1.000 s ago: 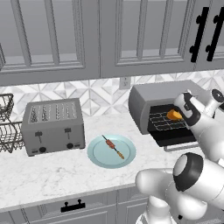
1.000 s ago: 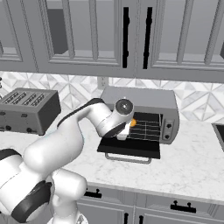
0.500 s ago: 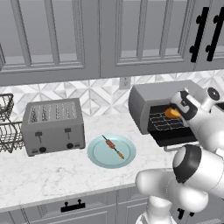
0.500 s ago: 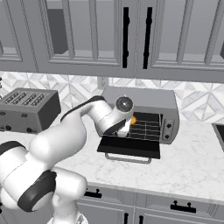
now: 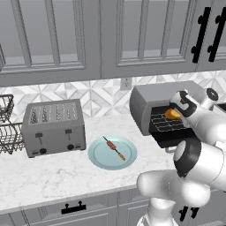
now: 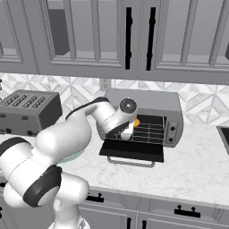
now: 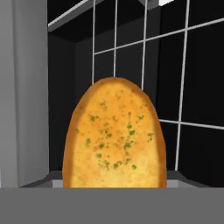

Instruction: Pick up the kebab skewer and baguette bread, and place them inside the toaster oven. Close the toaster oven door and start by setting the timer.

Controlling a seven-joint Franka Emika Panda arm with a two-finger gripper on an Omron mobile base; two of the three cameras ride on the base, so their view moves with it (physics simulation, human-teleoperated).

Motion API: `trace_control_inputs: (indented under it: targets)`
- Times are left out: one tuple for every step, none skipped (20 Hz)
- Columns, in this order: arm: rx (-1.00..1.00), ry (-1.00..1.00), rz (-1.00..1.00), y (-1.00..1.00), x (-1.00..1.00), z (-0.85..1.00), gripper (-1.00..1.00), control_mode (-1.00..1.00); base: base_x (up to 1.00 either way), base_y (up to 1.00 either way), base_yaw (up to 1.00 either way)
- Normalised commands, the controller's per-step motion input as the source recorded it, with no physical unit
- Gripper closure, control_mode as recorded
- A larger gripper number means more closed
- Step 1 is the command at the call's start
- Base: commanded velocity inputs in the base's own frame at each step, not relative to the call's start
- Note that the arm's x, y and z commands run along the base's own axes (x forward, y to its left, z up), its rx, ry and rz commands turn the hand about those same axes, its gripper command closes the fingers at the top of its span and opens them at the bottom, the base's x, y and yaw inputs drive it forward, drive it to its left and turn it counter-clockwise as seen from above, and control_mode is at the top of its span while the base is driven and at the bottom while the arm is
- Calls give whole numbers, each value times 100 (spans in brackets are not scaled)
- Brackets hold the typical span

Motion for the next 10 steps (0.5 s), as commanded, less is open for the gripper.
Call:
trace_control_inputs:
  targets:
    - [0, 0, 0, 0, 0, -33, 100, -100, 0, 0, 0]
    - [0, 0, 0, 0, 0, -29, 100, -100, 0, 0, 0]
    - [-1, 0, 0, 0, 0, -27, 100, -100, 0, 0, 0]
    - [0, 0, 0, 0, 2, -18, 100, -100, 0, 0, 0]
    - [0, 0, 0, 0, 11, -5, 100, -100, 0, 0, 0]
    - [0, 0, 0, 0, 16, 0, 100, -100, 0, 0, 0]
    - [0, 0, 0, 5, 19, 0, 100, -100, 0, 0, 0]
    - [0, 0, 0, 6, 21, 0, 100, -100, 0, 0, 0]
    - [0, 0, 0, 6, 25, 0, 100, -100, 0, 0, 0]
    - [0, 0, 0, 7, 27, 0, 100, -100, 0, 0, 0]
